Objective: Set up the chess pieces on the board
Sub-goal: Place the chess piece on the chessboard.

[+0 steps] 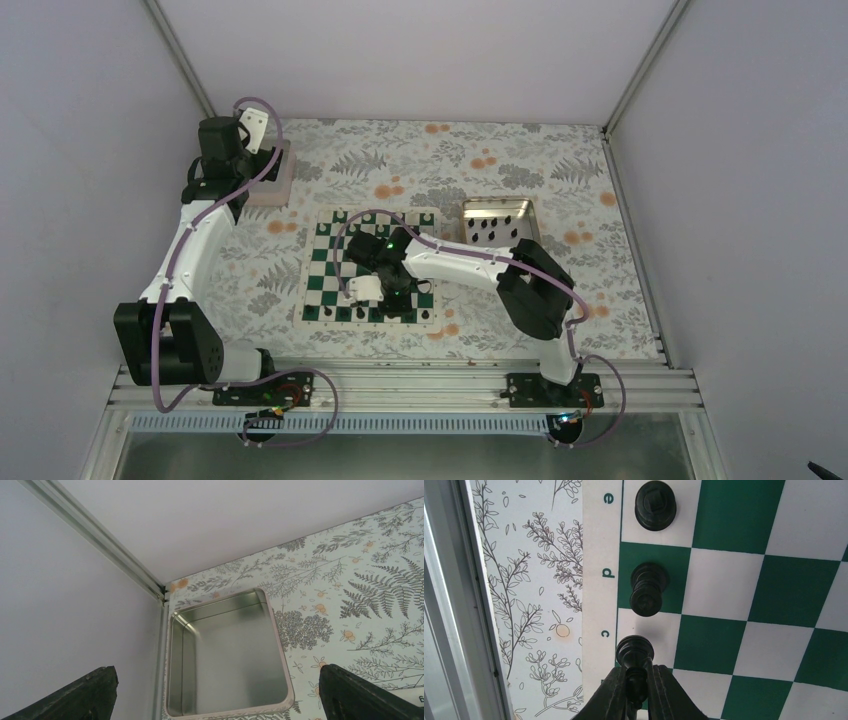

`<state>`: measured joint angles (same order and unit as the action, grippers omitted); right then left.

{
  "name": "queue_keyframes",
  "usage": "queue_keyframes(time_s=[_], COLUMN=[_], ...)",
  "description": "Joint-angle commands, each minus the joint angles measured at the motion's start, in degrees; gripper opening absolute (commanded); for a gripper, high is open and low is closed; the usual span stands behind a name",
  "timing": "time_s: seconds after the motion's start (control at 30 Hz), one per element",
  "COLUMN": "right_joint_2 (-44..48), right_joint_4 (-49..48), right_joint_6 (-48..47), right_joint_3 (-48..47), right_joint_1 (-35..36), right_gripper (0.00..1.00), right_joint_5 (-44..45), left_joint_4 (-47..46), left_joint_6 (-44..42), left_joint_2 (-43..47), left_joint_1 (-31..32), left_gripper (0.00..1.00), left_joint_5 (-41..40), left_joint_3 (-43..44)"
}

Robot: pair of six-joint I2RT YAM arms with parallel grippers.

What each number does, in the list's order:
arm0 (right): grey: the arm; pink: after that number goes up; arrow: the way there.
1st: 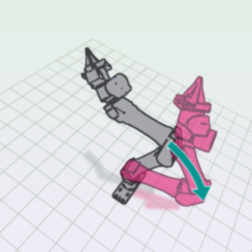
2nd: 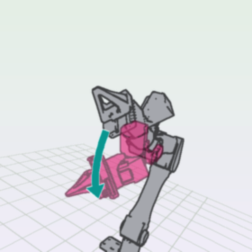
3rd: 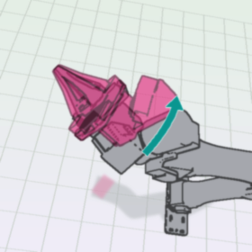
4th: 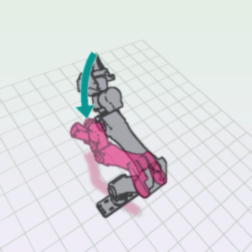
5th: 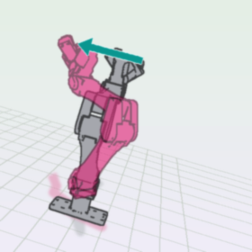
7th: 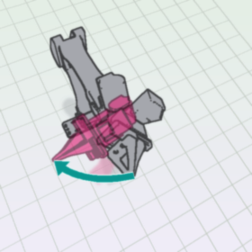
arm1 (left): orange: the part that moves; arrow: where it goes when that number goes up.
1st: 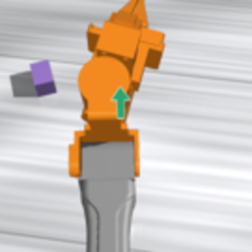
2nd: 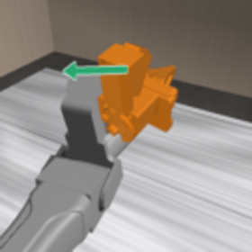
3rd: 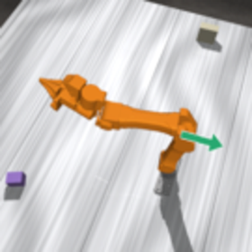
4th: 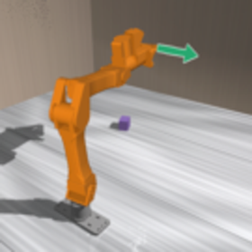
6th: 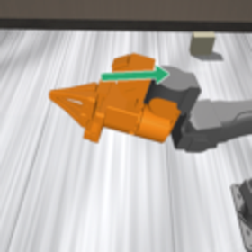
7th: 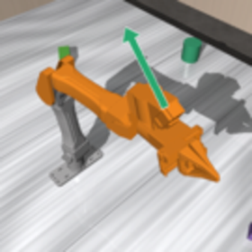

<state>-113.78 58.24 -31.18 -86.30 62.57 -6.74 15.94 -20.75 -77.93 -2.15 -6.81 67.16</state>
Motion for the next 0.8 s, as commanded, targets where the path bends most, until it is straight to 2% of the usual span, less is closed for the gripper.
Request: queue_keyframes(time_s=[0.0, 0.33, 0.63, 0.77], right_joint_2=[-1.60, -1.48, 4.46, 5.83], right_joint_4=[-0.48, 0.33, 5.54, 7.15], right_joint_6=[1.05, 1.64, 1.18, 0.15], right_joint_3=[0.70, -0.77, -8.59, -9.18], right_joint_1=[-0.07, -0.63, -4.27, -4.43], right_gripper=[0.14, 0.31, 0.32, 0.32], right_joint_5=[0.85, 1.53, -0.14, -1.76], left_joint_4=[-0.17, -0.10, -0.43, -0.30], left_joint_6=[-0.05, 0.10, -0.08, -0.08], left_joint_2=[1.22, 1.57, 1.27, 1.14], left_joint_1=[-0.39, -0.40, -0.36, -0.40], left_gripper=[1.00, 1.00, 1.00, 1.00], left_joint_5=[0.65, 1.01, 0.63, 0.68], left_joint_3=[-0.08, 0.11, 0.26, 0.56])
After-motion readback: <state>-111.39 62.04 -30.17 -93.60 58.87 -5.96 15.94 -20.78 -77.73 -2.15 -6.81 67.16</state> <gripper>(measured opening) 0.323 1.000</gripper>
